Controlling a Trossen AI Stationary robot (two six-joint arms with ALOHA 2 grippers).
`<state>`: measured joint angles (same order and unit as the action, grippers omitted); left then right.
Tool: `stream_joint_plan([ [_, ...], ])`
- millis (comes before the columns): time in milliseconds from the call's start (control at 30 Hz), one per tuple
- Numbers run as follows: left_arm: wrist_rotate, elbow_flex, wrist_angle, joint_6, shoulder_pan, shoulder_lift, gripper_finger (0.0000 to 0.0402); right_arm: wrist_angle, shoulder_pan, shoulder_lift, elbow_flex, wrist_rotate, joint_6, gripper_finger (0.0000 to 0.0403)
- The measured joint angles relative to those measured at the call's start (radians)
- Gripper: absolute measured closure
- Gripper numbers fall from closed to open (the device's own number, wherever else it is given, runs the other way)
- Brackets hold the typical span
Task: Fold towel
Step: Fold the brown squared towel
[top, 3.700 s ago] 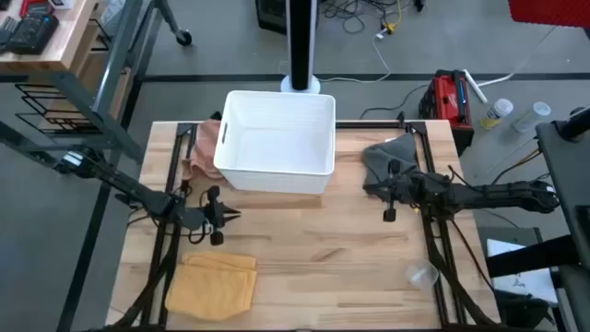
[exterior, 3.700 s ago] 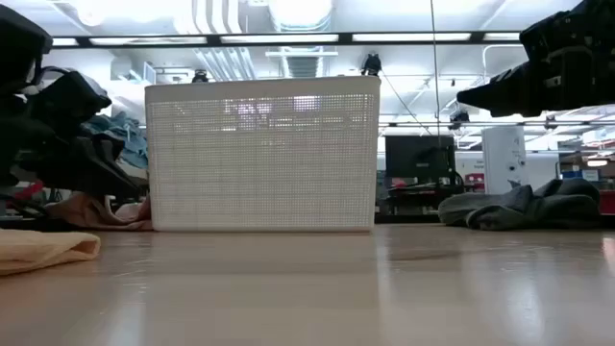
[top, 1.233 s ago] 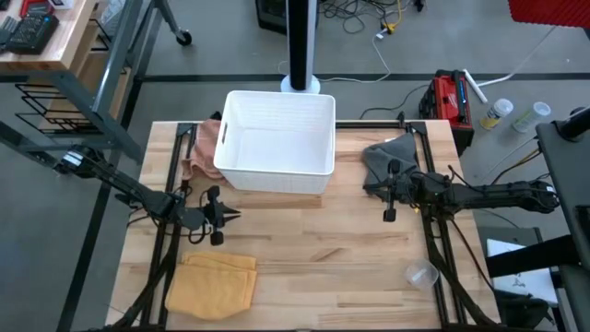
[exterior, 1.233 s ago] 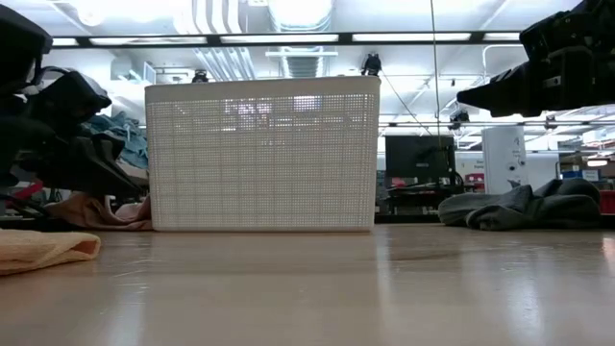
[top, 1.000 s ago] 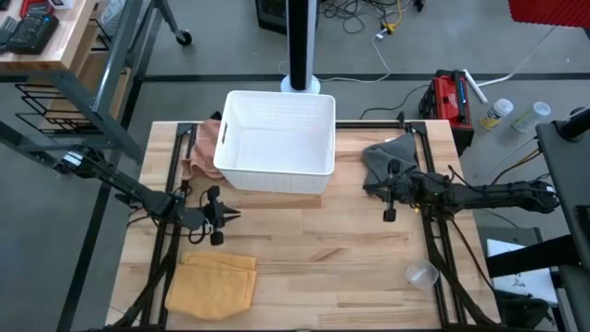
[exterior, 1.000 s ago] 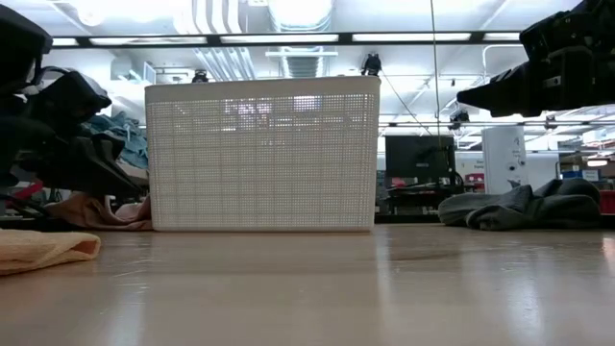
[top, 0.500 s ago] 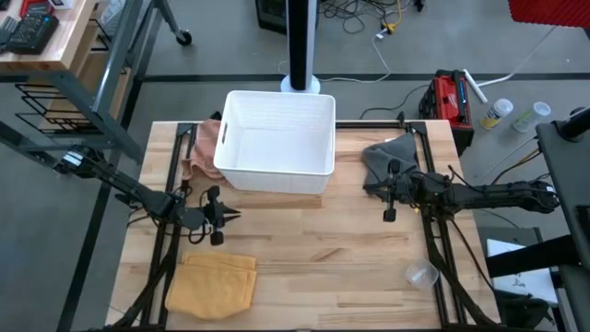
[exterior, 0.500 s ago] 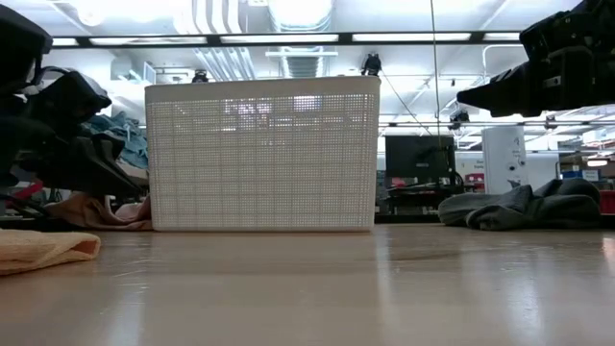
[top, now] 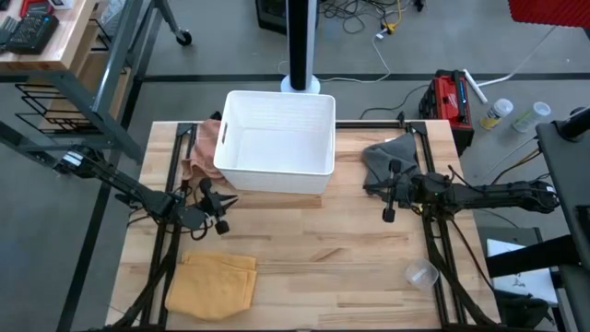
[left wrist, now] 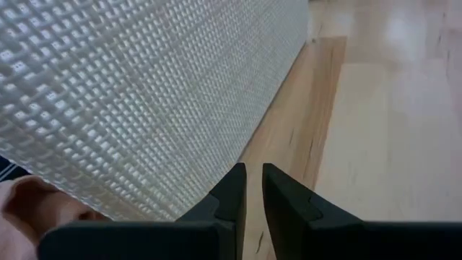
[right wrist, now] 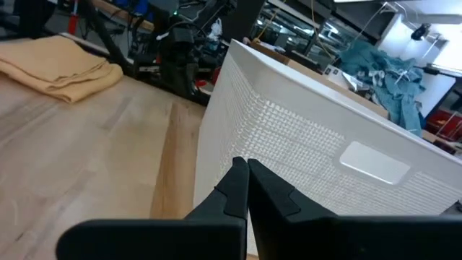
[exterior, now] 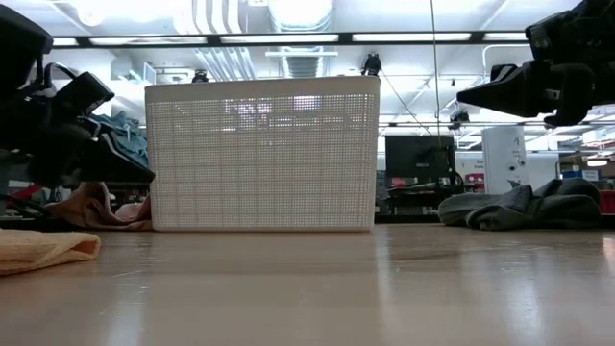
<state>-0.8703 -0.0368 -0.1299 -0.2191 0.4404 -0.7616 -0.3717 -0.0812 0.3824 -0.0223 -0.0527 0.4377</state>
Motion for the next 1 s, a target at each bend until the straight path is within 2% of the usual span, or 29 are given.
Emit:
stream_joint_plan([
  [67,0.034,0.000,0.000,0.000,0.000,0.000,0.0364,0.000,0.000,0.000,0.000,0.000,-0.011,0.0403],
  [267,0.256,0.000,-0.002,0.000,0.000,0.000,0.0364,0.000,0.000,0.000,0.000,0.000,-0.018,0.0403],
  [333,0.281,0.000,-0.002,0.000,0.001,0.000,0.0364,0.000,0.000,0.000,0.000,0.000,-0.018,0.0403],
  [367,0.256,0.000,-0.002,0.003,0.001,0.000,0.0364,0.000,0.000,0.000,0.000,0.000,-0.018,0.0403],
  [467,0.049,0.000,-0.010,0.042,-0.002,-0.003,0.0364,0.000,0.000,0.000,0.000,0.000,-0.018,0.0403],
  [500,-0.013,0.000,-0.027,0.032,-0.002,-0.003,0.0364,0.000,0.000,0.000,0.000,0.000,-0.018,0.0403],
  [567,-0.074,0.000,-0.063,-0.040,-0.002,-0.003,0.0364,-0.006,0.000,0.000,0.000,0.000,-0.017,0.0403],
  [633,-0.085,0.000,-0.102,-0.127,-0.002,-0.003,0.0364,-0.035,0.000,0.000,0.000,0.001,-0.040,0.0403],
  [733,-0.017,0.000,-0.233,-0.471,-0.002,-0.005,0.0364,-0.089,0.000,0.000,0.000,0.012,-0.285,0.0403],
  [767,0.004,-0.001,-0.286,-0.543,-0.002,-0.005,0.0364,-0.104,0.000,0.000,0.000,0.009,-0.367,0.0403],
  [833,0.007,-0.001,-0.360,-0.514,-0.003,-0.004,0.0364,-0.114,0.000,0.000,0.000,0.001,-0.457,0.0403],
  [933,-0.006,-0.001,-0.450,-0.342,-0.003,-0.005,0.0364,-0.114,0.000,0.000,0.000,0.001,-0.481,0.0403],
  [1000,-0.031,-0.001,-0.517,-0.298,-0.003,-0.006,0.0364,-0.100,0.000,0.000,-0.014,0.005,-0.525,0.0403],
])
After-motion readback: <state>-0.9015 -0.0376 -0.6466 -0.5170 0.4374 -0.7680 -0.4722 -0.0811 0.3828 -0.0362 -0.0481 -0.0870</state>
